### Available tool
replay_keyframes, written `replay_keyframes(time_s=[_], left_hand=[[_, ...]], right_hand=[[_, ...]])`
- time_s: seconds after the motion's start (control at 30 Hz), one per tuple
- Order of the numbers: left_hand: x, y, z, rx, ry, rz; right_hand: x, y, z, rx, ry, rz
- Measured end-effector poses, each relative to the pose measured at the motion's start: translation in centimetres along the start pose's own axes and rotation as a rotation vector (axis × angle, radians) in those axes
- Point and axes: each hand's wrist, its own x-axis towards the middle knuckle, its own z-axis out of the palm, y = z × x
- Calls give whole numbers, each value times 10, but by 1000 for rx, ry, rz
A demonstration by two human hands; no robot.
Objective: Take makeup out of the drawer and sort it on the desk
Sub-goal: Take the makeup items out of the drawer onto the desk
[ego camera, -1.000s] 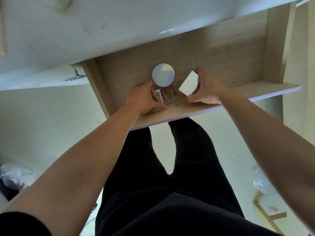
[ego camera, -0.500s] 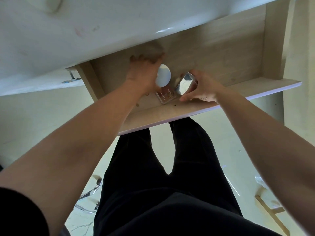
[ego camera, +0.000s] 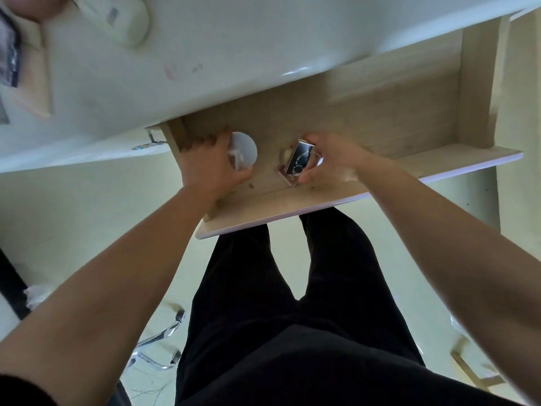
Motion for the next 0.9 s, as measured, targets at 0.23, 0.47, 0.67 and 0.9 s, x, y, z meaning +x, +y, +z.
replay_keyframes(time_s=[0.23, 0.47, 0.67, 0.9], left_hand=[[-52, 10, -64, -142, 205, 42], [-27, -50, -137, -228, 348, -206], [20, -104, -156, -289, 371, -382], [62, -141, -165, -284, 415, -377]], right_hand=[[-44, -61, -25, 124, 119, -67], [-45, -163, -67, 419, 297, -139], [20, -222, -73, 508, 533, -27], [80, -284, -81, 538, 568, -46]])
